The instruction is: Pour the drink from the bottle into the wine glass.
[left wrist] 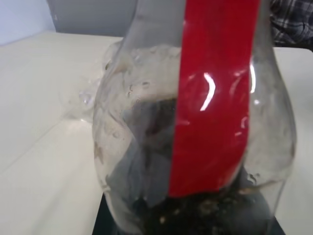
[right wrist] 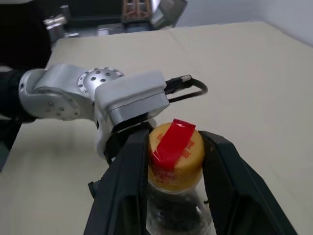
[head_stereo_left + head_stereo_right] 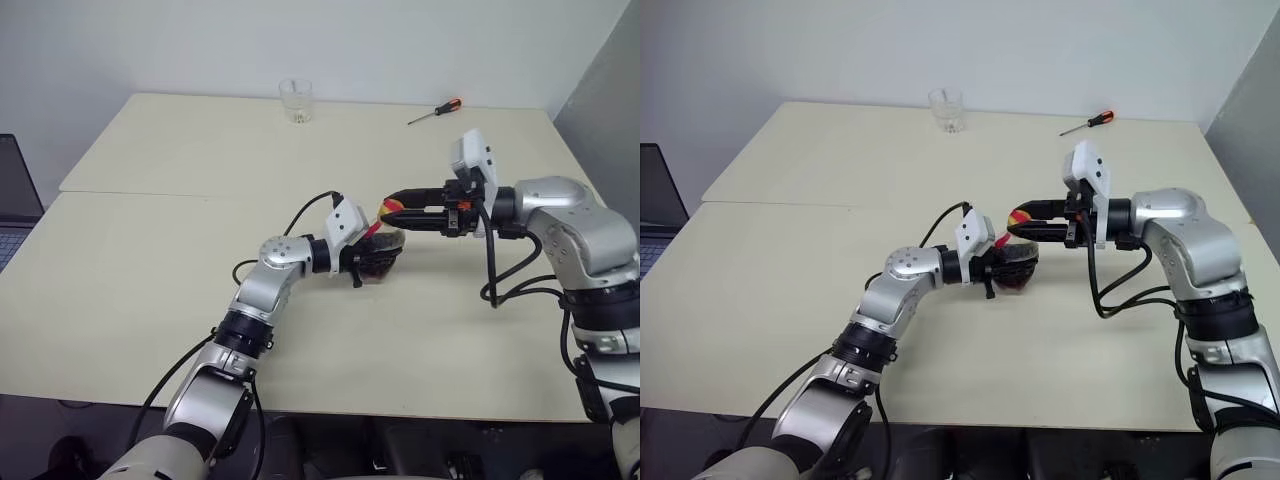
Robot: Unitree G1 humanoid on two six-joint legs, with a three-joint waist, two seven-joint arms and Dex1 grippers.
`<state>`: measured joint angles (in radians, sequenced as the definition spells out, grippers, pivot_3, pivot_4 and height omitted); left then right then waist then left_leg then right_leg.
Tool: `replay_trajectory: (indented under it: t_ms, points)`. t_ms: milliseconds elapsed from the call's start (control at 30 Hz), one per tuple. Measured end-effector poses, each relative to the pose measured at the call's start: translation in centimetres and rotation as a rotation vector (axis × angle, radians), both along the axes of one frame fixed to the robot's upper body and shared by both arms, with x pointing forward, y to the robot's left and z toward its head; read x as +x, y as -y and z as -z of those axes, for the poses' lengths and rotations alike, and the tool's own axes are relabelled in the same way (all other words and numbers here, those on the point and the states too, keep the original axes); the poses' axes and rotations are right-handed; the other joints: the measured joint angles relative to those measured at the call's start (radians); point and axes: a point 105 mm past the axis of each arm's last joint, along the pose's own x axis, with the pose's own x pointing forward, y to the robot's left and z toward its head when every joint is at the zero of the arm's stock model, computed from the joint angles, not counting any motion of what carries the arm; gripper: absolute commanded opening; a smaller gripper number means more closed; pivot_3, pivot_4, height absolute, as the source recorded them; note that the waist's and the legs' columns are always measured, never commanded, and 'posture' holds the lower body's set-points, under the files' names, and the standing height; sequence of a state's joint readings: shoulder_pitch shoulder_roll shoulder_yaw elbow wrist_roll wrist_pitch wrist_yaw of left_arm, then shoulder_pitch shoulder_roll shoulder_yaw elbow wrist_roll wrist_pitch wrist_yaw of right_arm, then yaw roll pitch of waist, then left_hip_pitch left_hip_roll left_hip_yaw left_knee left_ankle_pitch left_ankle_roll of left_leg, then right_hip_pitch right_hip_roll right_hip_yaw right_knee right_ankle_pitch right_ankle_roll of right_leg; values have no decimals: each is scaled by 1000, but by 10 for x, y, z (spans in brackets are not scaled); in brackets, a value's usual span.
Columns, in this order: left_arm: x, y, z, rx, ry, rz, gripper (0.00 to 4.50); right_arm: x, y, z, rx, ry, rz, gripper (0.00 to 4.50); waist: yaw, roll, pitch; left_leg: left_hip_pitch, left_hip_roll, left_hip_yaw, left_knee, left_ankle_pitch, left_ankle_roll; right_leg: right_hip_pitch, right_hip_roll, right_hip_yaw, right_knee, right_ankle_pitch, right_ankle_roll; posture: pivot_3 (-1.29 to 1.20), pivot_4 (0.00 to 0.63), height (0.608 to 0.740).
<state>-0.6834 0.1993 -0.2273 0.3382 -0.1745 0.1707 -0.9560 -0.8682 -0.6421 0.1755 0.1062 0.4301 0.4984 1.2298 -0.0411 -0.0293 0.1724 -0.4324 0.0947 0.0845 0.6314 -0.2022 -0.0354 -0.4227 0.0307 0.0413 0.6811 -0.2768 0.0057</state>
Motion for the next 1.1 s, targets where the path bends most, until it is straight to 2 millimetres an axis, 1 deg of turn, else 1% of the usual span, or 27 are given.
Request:
replay_trajectory:
  t_ms: [67,167,267,467,600,667,700,767,800,900,933,1000,1100]
  points:
    - [-1,-3,4,2,-13,-15,879,3,-4,5,-40,-13,-63,1231,4,0,0,0,0,0,0,0,0,0,0,0,0,2,-3,0,150,740]
    - [-4,-3,12,7,-41,-17,878,5,-4,9,-122,-18,-143,1231,12,0,0,0,1,2,1,0,0,0,-1,-1,0,2,-4,0,150,740]
    - [-4,-3,12,8,-42,-25,878,8,-5,8,-159,-4,-182,1231,14,0,0,0,1,2,2,0,0,0,-1,-1,0,3,-4,0,150,740]
    - [-1,-5,12,6,-49,-55,878,17,-10,7,-171,-12,-195,1231,14,0,0,0,1,2,4,0,0,0,-1,-1,3,3,-5,0,150,740]
    - [0,-5,12,5,-49,-62,875,19,-10,6,-147,-52,-180,1231,14,0,0,0,1,2,7,0,0,0,-1,-1,5,3,-5,0,150,740]
    - [-1,-4,12,5,-51,-57,875,19,-8,5,-148,-60,-172,1960,14,0,0,0,1,2,8,0,0,0,-1,-1,7,3,-5,0,150,740]
    - [-1,-2,11,0,-50,-46,874,18,-7,6,-156,-67,-166,2247,14,0,0,0,1,2,9,0,0,0,-1,-1,7,3,-5,0,150,740]
    - [-3,8,0,-21,-25,-5,874,15,-5,12,-162,-106,-159,2951,17,1,0,-1,1,2,10,0,0,0,-2,-1,8,3,-5,0,150,740]
    - [-3,10,-4,-24,-11,2,873,14,-5,14,-163,-116,-160,3290,17,1,0,-1,0,2,11,0,0,0,-2,-1,8,3,-5,0,150,740]
    - [-5,17,-13,-36,17,37,873,8,1,9,-155,-124,-149,4360,16,1,0,-1,0,2,12,0,0,0,-2,-1,9,3,-4,0,150,740]
    - [-5,17,-13,-38,19,42,873,7,4,4,-146,-119,-141,4500,16,1,0,-1,0,2,12,0,0,0,-2,-1,10,3,-4,0,150,740]
    - [-5,18,-11,-36,10,48,873,7,16,-5,-138,-103,-102,4500,15,1,0,0,0,2,12,0,0,0,-2,-1,10,3,-4,0,150,740]
    - [-6,18,-9,-33,3,58,873,8,32,-9,-135,-100,-41,4500,15,1,0,0,0,1,12,0,0,0,-2,-1,11,3,-4,0,150,740]
